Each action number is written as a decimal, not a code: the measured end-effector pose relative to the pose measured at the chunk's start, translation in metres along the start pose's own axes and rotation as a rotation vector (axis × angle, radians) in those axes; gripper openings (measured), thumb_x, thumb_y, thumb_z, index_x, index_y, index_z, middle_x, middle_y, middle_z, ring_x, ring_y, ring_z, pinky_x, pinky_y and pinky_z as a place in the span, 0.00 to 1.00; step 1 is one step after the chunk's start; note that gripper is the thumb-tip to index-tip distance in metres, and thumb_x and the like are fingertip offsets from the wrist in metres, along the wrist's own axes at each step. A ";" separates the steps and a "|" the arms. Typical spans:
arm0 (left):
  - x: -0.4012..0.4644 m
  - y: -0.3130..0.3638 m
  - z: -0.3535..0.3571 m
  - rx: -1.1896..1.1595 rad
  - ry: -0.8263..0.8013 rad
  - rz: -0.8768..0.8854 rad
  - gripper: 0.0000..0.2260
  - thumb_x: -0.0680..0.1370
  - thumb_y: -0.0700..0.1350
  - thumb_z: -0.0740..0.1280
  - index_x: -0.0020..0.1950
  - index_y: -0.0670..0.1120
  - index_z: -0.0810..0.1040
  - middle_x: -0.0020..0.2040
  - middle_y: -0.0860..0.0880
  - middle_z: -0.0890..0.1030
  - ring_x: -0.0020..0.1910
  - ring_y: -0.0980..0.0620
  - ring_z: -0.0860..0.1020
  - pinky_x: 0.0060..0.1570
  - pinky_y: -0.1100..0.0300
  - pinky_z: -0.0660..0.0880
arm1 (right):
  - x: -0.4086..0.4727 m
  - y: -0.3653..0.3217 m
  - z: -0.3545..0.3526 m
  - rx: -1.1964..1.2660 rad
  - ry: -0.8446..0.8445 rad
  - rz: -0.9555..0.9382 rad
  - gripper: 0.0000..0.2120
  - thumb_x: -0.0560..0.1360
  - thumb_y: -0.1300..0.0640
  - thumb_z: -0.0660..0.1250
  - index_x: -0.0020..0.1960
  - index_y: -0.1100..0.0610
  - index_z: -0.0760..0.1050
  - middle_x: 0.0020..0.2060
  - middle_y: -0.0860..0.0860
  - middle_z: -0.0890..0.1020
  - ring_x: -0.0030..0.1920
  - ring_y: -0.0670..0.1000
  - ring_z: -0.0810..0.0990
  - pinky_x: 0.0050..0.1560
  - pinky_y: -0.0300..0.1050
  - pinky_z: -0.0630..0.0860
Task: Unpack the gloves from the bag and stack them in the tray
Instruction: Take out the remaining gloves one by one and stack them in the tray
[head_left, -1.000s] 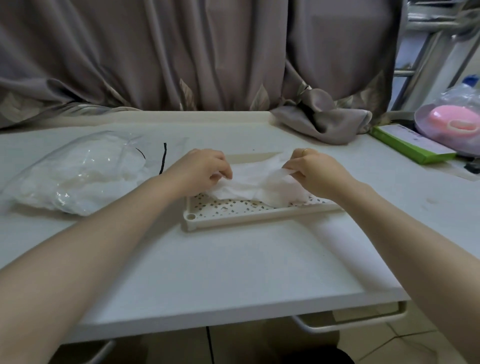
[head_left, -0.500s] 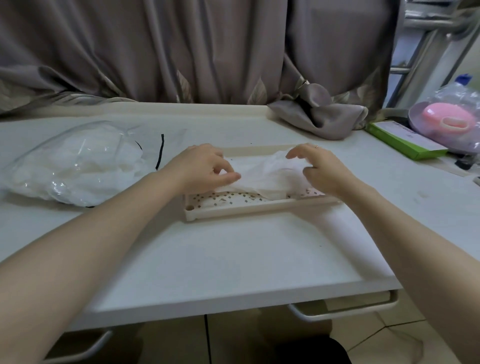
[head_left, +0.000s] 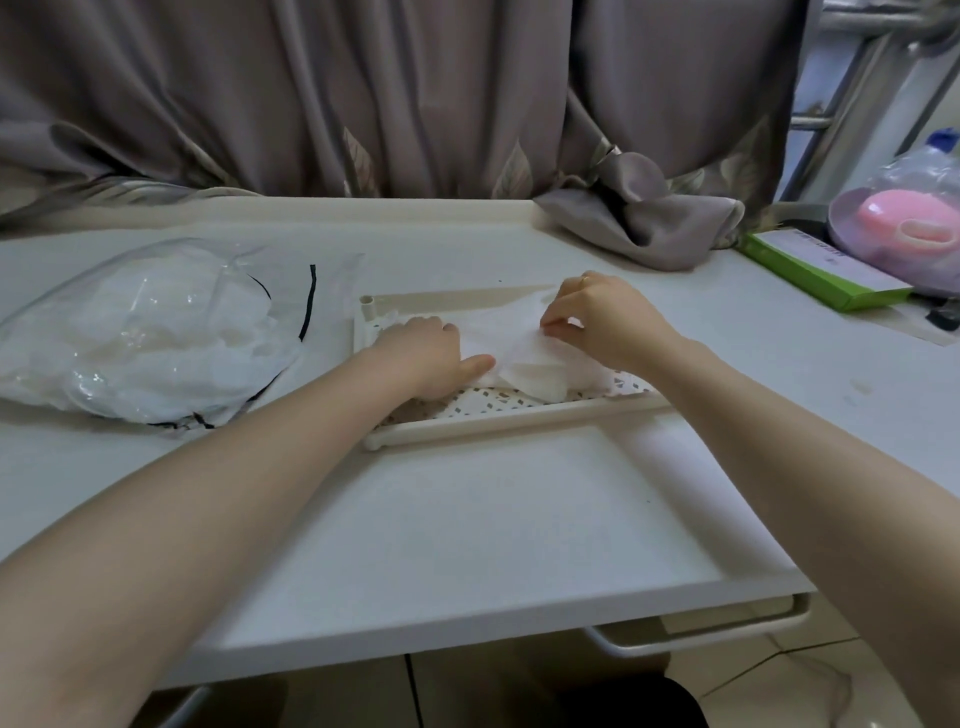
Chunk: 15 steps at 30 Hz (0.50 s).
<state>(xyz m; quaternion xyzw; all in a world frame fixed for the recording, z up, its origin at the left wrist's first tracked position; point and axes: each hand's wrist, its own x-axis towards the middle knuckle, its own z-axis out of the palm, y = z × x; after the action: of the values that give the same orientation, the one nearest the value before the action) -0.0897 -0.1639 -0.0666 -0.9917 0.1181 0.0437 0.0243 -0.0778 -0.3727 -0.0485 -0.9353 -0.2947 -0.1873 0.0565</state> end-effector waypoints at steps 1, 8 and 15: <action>-0.001 0.000 0.003 0.034 -0.006 -0.007 0.32 0.78 0.64 0.47 0.71 0.41 0.62 0.70 0.41 0.66 0.69 0.43 0.64 0.67 0.49 0.62 | 0.000 0.001 0.000 -0.011 0.035 -0.001 0.05 0.73 0.60 0.68 0.43 0.58 0.83 0.40 0.56 0.82 0.41 0.61 0.77 0.41 0.49 0.73; -0.002 -0.003 0.008 0.040 -0.052 -0.016 0.34 0.76 0.68 0.43 0.77 0.50 0.45 0.78 0.45 0.49 0.76 0.46 0.48 0.72 0.43 0.39 | -0.017 0.000 -0.015 -0.331 0.088 -0.252 0.09 0.70 0.57 0.60 0.36 0.57 0.77 0.37 0.52 0.78 0.40 0.57 0.78 0.47 0.47 0.75; -0.001 -0.008 0.006 -0.020 -0.068 0.023 0.36 0.71 0.73 0.48 0.75 0.63 0.43 0.77 0.43 0.50 0.76 0.42 0.49 0.71 0.43 0.49 | -0.006 -0.018 -0.015 0.060 0.083 0.055 0.07 0.76 0.59 0.60 0.50 0.59 0.75 0.50 0.54 0.78 0.50 0.59 0.76 0.45 0.47 0.69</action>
<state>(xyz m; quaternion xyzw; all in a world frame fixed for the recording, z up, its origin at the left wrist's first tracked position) -0.0889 -0.1551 -0.0726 -0.9885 0.1280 0.0789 0.0178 -0.0976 -0.3644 -0.0371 -0.9324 -0.2719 -0.2153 0.1018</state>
